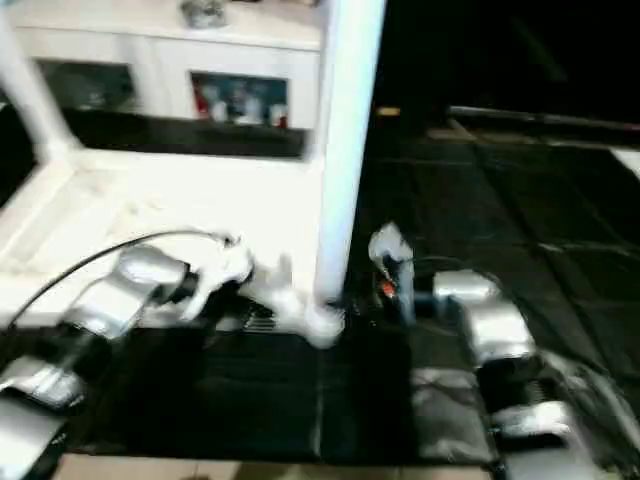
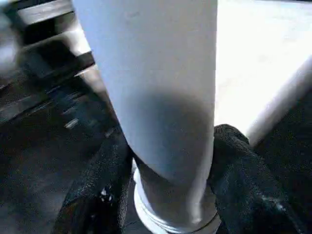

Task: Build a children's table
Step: Rotate leg to tighten

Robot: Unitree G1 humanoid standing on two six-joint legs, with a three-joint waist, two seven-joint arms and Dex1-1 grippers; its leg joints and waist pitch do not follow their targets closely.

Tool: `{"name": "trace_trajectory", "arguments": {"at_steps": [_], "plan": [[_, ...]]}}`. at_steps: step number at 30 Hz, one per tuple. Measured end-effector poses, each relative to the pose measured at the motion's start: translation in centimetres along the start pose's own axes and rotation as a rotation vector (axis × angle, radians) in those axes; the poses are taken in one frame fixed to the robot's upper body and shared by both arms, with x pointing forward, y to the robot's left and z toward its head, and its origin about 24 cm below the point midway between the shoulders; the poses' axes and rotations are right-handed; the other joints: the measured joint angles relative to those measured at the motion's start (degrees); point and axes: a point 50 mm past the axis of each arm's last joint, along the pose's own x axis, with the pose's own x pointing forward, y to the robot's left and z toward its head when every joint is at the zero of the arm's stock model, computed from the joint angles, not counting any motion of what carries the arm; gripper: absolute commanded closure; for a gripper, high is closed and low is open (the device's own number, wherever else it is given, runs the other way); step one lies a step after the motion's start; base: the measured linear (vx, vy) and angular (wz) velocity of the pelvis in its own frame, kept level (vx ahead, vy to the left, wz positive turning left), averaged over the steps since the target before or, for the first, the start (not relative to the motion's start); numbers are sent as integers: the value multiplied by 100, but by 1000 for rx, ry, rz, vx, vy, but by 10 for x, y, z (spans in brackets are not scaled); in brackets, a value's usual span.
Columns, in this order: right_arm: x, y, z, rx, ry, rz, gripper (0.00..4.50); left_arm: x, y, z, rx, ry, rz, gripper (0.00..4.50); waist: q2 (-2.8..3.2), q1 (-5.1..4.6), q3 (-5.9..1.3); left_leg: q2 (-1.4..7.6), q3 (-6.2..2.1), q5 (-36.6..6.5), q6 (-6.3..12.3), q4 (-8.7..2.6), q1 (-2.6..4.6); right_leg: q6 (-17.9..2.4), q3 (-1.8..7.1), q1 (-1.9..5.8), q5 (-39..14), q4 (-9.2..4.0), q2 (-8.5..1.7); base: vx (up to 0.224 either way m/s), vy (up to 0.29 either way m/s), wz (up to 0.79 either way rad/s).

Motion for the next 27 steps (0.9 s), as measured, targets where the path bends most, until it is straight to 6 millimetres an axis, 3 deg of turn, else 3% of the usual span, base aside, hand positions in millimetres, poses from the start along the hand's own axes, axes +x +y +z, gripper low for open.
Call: {"name": "trace_trajectory", "arguments": {"at_steps": [6, 10, 12, 13, 16, 27], "plan": [[38, -1, 10, 111, -85, -339, 250, 16, 9, 10, -126, -32, 207, 450, 9, -136, -7, -1, -5, 1, -2, -5, 1, -1, -1, -4, 2, 2, 2, 0, 0, 0], [49, -4, 16, 137, -111, -456, 250, 25, 10, 18, -153, -46, 276, 450, 9, -148, -7, -2, -4, 0, -1, -5, -6, -13, -1, -5, 9, -5, 2, 0, 0, 0], [51, -4, 17, 148, -128, -481, 250, 27, 10, 19, -160, -56, 288, 450, 8, -143, -7, -2, -4, -4, 3, -11, -6, -24, -1, -12, 15, -6, 2, 0, 0, 0], [51, -5, 18, 150, -136, -489, 215, 27, 10, 20, -162, -60, 291, 450, 8, -138, -6, -2, -4, -5, 4, -17, -8, -23, -2, -17, 15, -7, 2, 0, 0, 0], [52, -4, 18, 163, -151, -494, 178, 27, 10, 21, -162, -62, 291, 450, 8, -133, -6, -2, -3, -5, 7, -25, -10, -24, -3, -22, 13, -8, 2, 0, 0, 0], [46, -1, 13, 117, -148, -384, 80, 15, 12, 15, -75, -50, 231, 450, 10, -154, -3, 0, -1, -5, 5, -36, -9, -24, -4, -30, 10, -11, 5, 0, 0, 0]]}}
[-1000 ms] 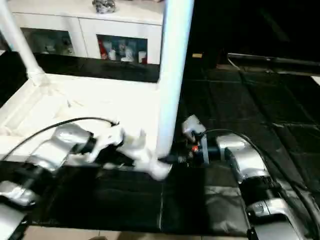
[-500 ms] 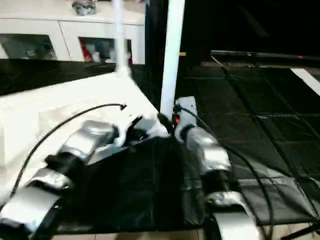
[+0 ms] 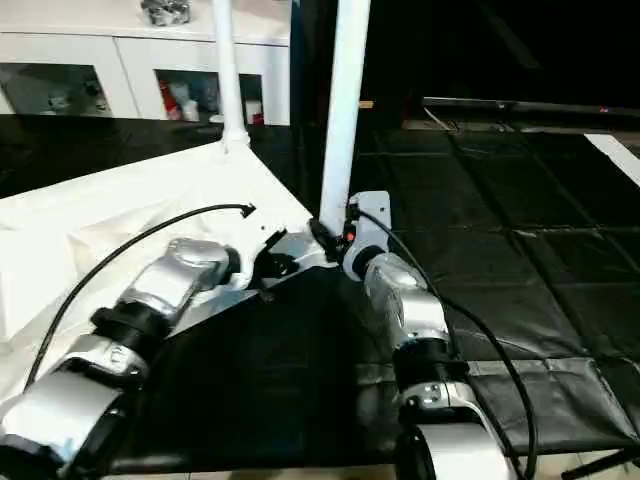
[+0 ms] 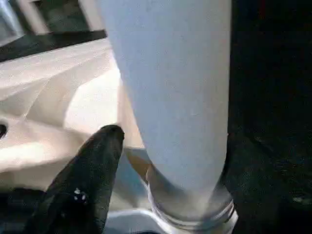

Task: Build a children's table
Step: Rotate leg to tighten

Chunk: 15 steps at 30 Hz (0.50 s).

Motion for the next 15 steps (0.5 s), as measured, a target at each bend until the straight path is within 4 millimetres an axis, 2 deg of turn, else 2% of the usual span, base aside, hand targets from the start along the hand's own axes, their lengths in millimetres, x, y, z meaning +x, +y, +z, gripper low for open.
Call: {"name": "trace_trajectory", "arguments": {"at_steps": [6, 8, 15], "plan": [[-26, -13, 1, -86, 39, 226, 37, -15, 3, -9, 62, 2, -91, 450, -1, 49, 8, 0, 0, 0, 1, 5, -6, -1, 0, -6, 0, 3, -1, 0, 0, 0], [-38, -18, 5, -153, 73, 332, 6, -21, 2, -13, 97, 6, -148, 450, -2, 70, 9, 1, 0, 1, 1, 7, -2, -1, 0, -4, 0, 5, -1, 0, 0, 0], [-55, -20, 11, -229, 157, 582, 6, -34, 0, -20, 206, 25, -311, 450, -4, 229, 11, 3, 0, 2, 1, 14, -5, -2, 0, -3, 1, 9, -2, 0, 0, 0]]}}
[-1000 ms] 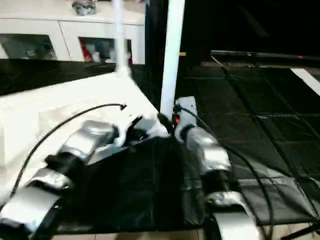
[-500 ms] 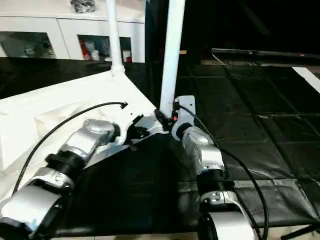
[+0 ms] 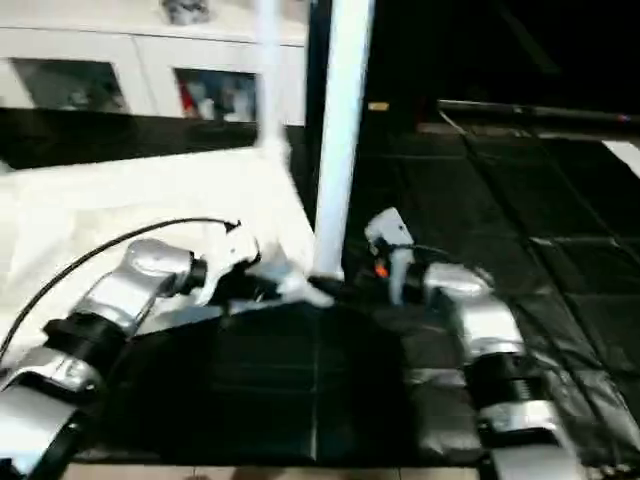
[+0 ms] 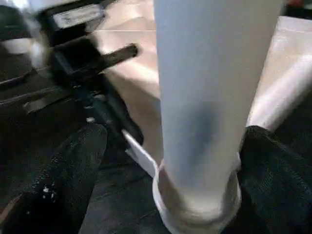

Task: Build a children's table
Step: Rotate leg to tighten

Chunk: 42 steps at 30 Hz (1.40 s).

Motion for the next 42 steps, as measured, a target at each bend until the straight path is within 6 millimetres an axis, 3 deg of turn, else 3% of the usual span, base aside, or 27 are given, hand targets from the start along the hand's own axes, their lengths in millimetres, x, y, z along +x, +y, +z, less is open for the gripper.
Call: {"name": "trace_trajectory", "arguments": {"at_steps": [6, 11, 25, 36, 39, 42], "plan": [[-6, 2, -2, 0, 57, 137, 6, -10, -7, -3, 76, 36, -123, 450, 0, 97, 0, 1, 1, 0, 0, 2, -4, 0, 0, 0, 0, 0, 0, 0, 0, 0], [-2, 9, -4, -9, 111, 258, 49, -18, -12, -7, 131, 71, -196, 450, -1, 112, -1, 1, 1, 0, 0, 5, -3, 0, 0, 0, 0, 2, -1, 0, 0, 0], [3, 15, -7, -11, 130, 349, 177, -21, -15, -6, 165, 83, -245, 450, -2, 123, -1, 1, 1, 0, 0, 10, -4, 0, 0, 3, 0, 4, -3, 0, 0, 0], [3, 17, -9, 22, 114, 340, 245, -18, -16, -6, 148, 81, -263, 450, 5, 137, -4, 1, 1, 0, 0, 12, 1, 0, 0, 8, 0, 6, -3, 0, 0, 0], [5, 19, -13, 56, 78, 280, 246, -15, -14, -6, 95, 73, -238, 450, 20, 139, -9, 1, 1, 0, 0, 14, 10, -1, 1, 19, 0, 6, -3, 0, 0, 0], [15, 14, -16, 106, 21, 91, 247, -12, -4, -7, 10, 69, -102, 450, 24, 81, -11, 0, 0, 1, -4, 14, 18, 3, 1, 37, -1, 11, -3, 0, 0, 0]]}}
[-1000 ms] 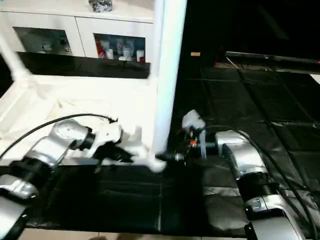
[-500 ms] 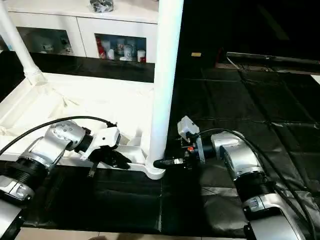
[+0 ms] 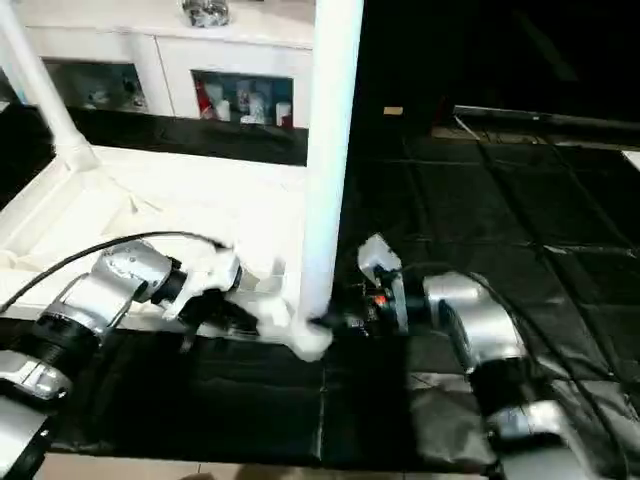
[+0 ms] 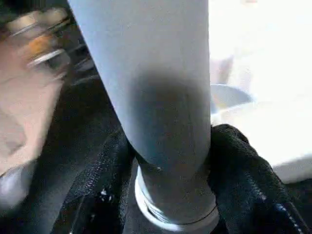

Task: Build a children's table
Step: Rotate leg to tighten

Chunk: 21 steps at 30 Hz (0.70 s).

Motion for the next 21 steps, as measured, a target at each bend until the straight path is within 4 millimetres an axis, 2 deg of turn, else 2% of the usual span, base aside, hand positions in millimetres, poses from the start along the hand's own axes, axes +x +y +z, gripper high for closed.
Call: {"name": "trace_trajectory", "arguments": {"at_steps": [4, 7, 10, 15, 17, 19, 21], "plan": [[13, -13, 3, 69, -87, -318, 251, 18, 13, 9, -101, -32, 181, 450, 10, -145, -5, -4, -3, 5, -8, 2, 8, 15, 1, 2, -8, -12, 0, 0, 0, 0], [25, -21, 8, 113, -118, -495, 251, 32, 19, 17, -170, -48, 277, 450, 18, -218, -11, -7, -11, 5, -8, 4, 13, 16, 0, 0, -8, -15, 0, 0, 0, 0], [37, -28, 16, 109, -115, -628, 251, 41, 24, 23, -219, -53, 373, 450, 33, -271, -20, -9, -15, 5, -8, 2, 11, 16, -1, -1, -7, -13, 0, 0, 0, 0], [50, -33, 22, 91, -113, -757, 251, 49, 28, 30, -246, -62, 459, 450, 49, -281, -30, -11, -17, 5, -8, -2, 1, 12, -1, -3, -3, -13, 0, 0, 0, 0], [52, -33, 22, 97, -127, -780, 186, 50, 28, 31, -250, -68, 467, 450, 48, -280, -30, -10, -17, 5, -7, -3, -1, -6, -1, -3, 8, -13, 1, 0, 0, 0], [53, -32, 23, 102, -136, -780, 186, 50, 28, 32, -248, -70, 469, 450, 48, -283, -30, -11, -16, 2, -5, -8, -4, -13, -1, -4, 11, -16, 1, 0, 0, 0], [53, -31, 24, 106, -144, -778, 158, 49, 29, 32, -243, -73, 470, 450, 49, -282, -30, -12, -16, 3, -5, -16, -5, -13, -1, -7, 11, -18, 1, 0, 0, 0]]}}
